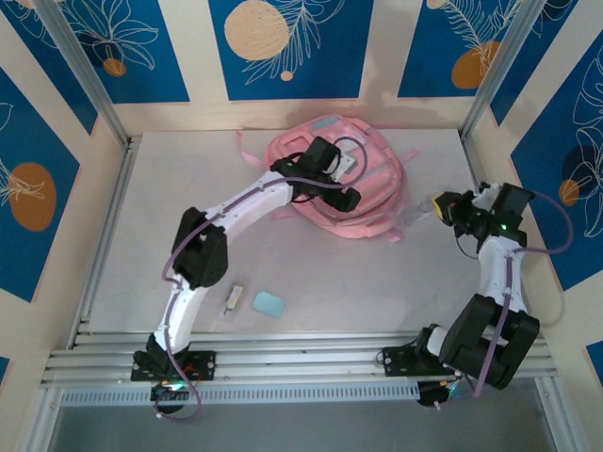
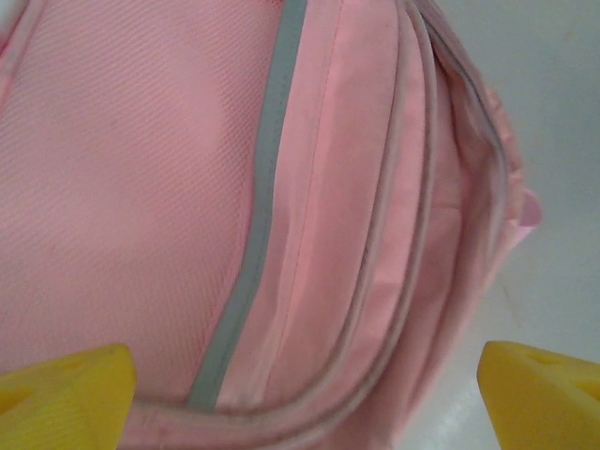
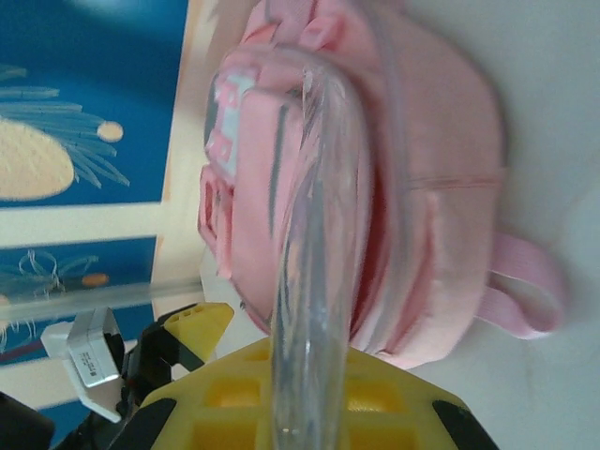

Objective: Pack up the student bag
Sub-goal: Open the student bag at the top-center of the table.

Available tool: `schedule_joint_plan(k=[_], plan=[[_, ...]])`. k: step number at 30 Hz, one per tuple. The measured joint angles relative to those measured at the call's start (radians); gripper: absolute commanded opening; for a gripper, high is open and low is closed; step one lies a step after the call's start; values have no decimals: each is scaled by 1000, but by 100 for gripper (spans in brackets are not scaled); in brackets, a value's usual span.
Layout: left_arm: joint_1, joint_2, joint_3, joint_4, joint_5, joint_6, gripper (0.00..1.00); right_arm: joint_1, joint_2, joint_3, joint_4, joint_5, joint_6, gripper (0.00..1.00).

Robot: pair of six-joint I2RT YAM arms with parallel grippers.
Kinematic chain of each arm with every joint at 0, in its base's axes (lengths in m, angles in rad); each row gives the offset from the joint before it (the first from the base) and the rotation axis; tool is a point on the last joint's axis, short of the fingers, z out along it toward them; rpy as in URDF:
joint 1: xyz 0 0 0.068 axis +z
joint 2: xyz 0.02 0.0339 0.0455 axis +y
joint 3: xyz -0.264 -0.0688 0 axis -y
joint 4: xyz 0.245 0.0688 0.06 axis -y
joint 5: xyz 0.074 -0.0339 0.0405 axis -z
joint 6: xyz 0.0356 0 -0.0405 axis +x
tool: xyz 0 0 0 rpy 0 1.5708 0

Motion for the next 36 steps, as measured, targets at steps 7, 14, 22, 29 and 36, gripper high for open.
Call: schedule_joint_plan(k=[7,14,22,29,36], plan=[[-40,120,77,3,-129,93,95,-124,-43,-51,-18,-63,9,0],[-50,189,95,28,-279,157,79,-125,-50,-51,-13,-112,9,0],[-56,228,145,11,-287,180,1,-121,-50,-51,6,-139,9,0],[-47,240,212,-61,-246,134,0,-118,-50,-50,8,-139,9,0],[5,210,225,-88,-43,-36,0,-85,-50,-50,30,-130,20,0]])
